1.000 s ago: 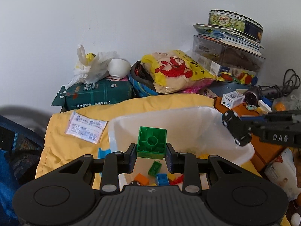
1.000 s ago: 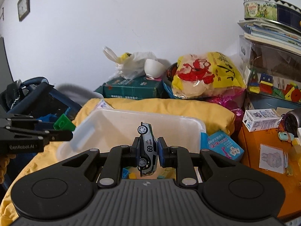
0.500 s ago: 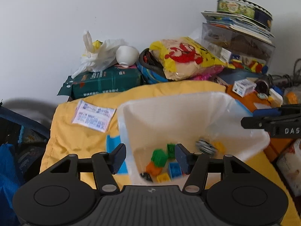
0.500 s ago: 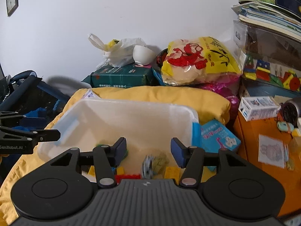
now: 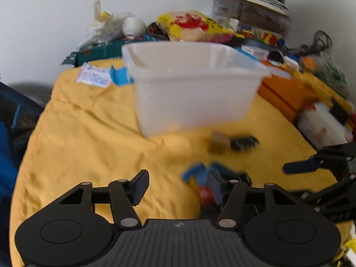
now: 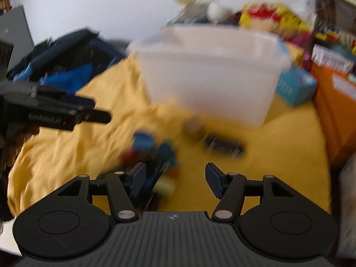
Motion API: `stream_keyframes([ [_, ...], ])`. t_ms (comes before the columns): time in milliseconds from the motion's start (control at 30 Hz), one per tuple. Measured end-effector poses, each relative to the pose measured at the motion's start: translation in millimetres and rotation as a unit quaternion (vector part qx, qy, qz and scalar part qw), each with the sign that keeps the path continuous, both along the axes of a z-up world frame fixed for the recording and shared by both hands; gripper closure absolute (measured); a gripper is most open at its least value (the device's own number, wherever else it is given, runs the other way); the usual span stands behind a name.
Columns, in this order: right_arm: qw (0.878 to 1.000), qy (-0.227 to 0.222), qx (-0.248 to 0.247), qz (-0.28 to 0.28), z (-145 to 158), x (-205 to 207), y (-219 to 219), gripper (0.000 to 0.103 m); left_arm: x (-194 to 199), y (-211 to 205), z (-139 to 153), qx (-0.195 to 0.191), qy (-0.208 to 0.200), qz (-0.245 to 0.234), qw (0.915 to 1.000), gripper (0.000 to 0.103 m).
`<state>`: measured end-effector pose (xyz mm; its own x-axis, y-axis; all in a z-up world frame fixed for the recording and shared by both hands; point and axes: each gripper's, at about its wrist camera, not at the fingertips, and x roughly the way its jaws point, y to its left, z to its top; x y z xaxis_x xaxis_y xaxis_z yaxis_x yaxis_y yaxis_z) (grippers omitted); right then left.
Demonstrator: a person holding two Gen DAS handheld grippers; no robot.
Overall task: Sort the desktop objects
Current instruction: 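Grasp a black toy car with the left tool while the right tool grasps another black car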
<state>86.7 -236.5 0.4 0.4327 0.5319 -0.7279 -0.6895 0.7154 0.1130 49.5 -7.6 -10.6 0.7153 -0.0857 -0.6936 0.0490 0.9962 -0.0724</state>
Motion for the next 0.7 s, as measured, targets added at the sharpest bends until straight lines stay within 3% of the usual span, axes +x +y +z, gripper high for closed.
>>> stream_keyframes([
  [100,1.000,0.004,-0.019,0.022,-15,-22,10,0.039,-14,-10,-17,-0.007,0.020,-0.014,0.9997,0.042],
  [233,0.999,0.004,-0.035,0.009,-23,-29,12,0.037,-18,-22,-40,0.007,0.037,-0.036,0.9987,0.042],
  [367,0.999,0.008,-0.044,0.000,-24,-28,3,0.037,-5,-17,-58,-0.022,0.068,-0.020,0.9973,0.052],
  [400,0.999,0.007,-0.044,0.000,-23,-28,2,0.036,-3,-18,-59,-0.022,0.065,-0.023,0.9973,0.053],
  [500,0.999,0.005,-0.045,-0.004,-24,-30,0,0.036,-2,-22,-60,-0.029,0.058,-0.047,0.9968,0.069],
  [700,0.999,0.021,-0.037,-0.004,-28,-29,14,0.033,-12,-4,-56,-0.023,0.044,-0.023,0.9985,0.070],
])
